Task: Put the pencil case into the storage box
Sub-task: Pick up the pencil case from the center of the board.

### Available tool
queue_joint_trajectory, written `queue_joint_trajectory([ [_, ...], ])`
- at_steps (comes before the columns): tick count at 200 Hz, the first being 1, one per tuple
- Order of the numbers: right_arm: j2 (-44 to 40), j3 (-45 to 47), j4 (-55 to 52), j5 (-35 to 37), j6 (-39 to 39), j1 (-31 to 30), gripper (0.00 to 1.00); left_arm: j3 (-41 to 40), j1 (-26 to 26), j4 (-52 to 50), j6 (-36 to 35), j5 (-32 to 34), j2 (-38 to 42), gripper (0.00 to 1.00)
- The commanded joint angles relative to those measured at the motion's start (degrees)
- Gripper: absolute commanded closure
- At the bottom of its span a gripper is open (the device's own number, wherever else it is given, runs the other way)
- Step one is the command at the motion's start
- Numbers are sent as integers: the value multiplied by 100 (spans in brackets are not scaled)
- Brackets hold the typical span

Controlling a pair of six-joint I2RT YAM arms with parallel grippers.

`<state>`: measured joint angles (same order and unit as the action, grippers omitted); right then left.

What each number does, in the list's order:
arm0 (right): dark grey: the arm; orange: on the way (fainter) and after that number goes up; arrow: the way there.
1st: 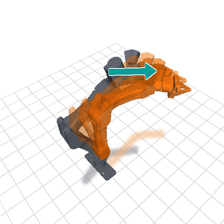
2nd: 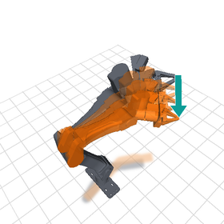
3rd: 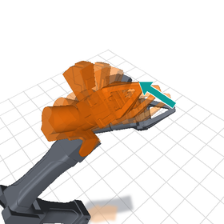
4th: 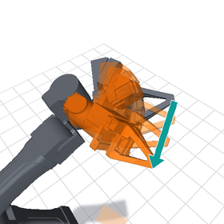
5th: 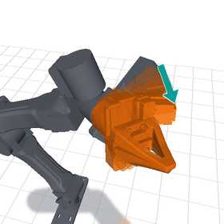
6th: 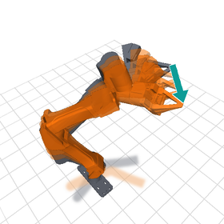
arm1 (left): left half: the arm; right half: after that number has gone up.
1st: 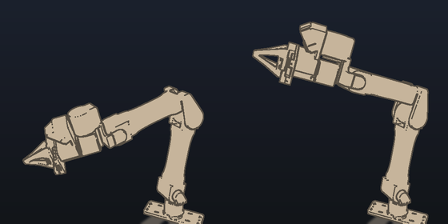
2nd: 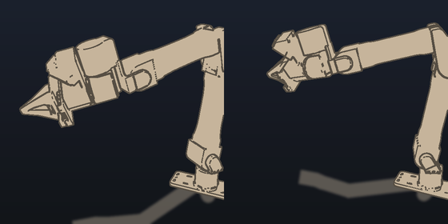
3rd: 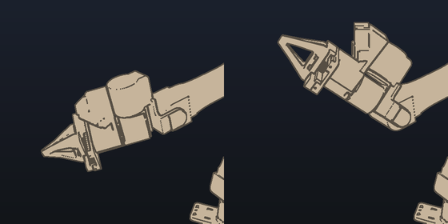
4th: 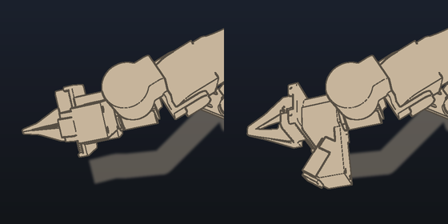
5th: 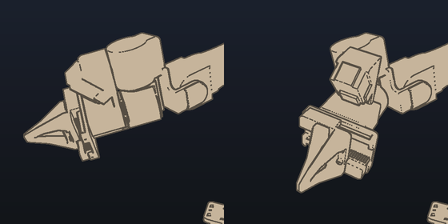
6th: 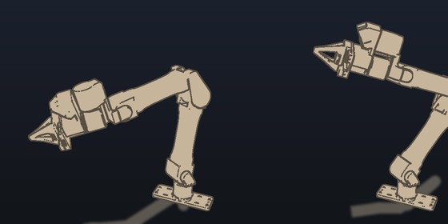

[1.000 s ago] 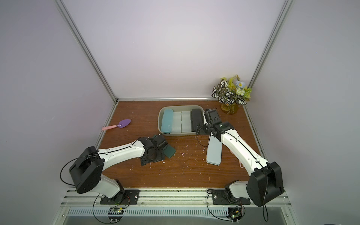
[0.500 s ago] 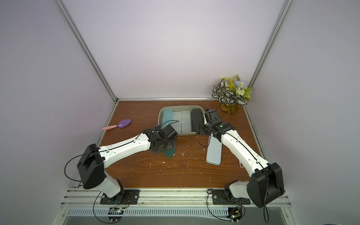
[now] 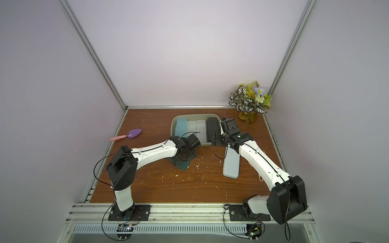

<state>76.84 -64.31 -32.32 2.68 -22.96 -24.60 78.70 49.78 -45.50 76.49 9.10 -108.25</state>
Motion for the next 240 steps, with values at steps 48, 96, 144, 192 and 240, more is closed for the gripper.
queue_joint_trajectory([
  [48,-253,254,238,-112,-14,61,12,-565,-57,-179,71,-313,137,1],
  [96,-249,336,323,-224,-65,56,12,-925,-82,-188,-95,-403,286,1],
  [144,-306,373,336,-261,-70,61,13,-1574,-111,-201,-183,-326,904,1],
  [192,-328,374,329,-298,-68,61,13,-2477,-385,-214,-434,-194,1914,1],
  [240,-300,279,297,-312,-91,61,13,-2208,-412,-213,-960,-133,1642,0],
])
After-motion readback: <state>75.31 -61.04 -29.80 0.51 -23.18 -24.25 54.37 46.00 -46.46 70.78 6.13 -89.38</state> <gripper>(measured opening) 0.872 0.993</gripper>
